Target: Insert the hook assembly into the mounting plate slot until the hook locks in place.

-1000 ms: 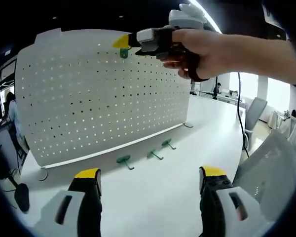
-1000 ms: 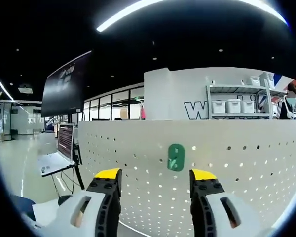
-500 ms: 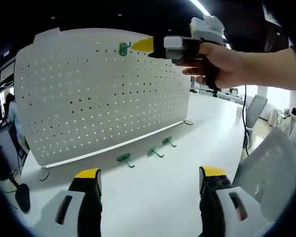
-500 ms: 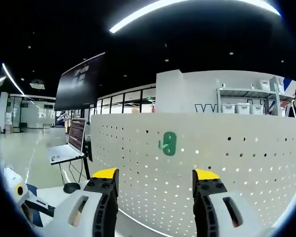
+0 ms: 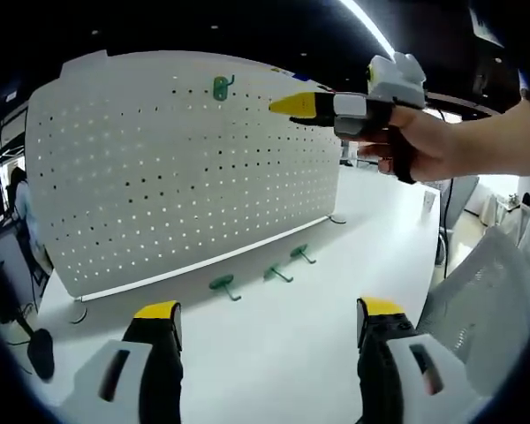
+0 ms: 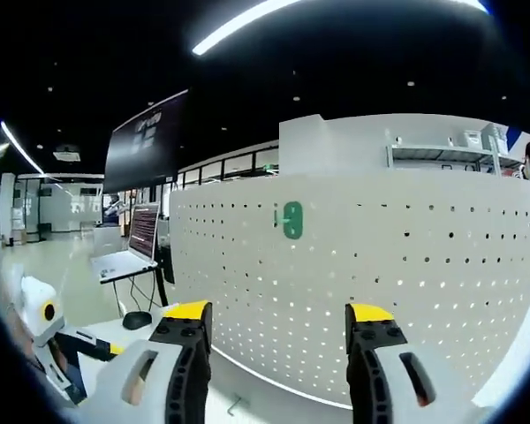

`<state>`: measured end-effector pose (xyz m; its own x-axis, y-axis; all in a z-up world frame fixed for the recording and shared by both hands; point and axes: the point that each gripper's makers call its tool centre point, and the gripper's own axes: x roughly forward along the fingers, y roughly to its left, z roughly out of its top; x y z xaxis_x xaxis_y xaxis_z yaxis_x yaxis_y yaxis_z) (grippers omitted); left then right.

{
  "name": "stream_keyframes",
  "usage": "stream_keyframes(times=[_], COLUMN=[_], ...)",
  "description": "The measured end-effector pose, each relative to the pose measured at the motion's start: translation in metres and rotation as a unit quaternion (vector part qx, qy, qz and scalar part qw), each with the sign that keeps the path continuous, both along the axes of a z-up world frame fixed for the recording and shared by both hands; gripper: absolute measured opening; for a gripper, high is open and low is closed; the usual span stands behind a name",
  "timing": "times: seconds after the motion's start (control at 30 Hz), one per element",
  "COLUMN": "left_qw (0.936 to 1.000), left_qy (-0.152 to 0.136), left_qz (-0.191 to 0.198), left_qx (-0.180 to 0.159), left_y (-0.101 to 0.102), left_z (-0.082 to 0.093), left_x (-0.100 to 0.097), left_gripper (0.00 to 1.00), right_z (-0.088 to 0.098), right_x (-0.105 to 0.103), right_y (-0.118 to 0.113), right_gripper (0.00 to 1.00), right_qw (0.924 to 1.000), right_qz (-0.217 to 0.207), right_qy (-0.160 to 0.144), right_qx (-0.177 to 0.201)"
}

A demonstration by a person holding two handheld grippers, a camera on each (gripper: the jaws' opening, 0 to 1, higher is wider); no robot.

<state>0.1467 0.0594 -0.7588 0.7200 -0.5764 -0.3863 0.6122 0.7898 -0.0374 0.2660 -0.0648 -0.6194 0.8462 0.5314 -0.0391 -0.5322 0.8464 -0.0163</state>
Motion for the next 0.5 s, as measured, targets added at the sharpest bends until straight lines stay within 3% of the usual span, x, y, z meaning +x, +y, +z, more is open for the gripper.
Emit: stream_keyframes(times=[0.5], left_qw=[1.0000], left_qy=[0.000], left_qz=[0.003], left_qx=[-0.002], left_y=[0.002], left_z=[0.000], left_x=[0.001], left_gripper=[0.84], right_z=[-0.028], right_x=[-0.024], right_y=[-0.024], right_gripper=[0.62], right_qw=[0.9996], right_qz=[-0.006], right_qy=[0.026], right_qx=[-0.006])
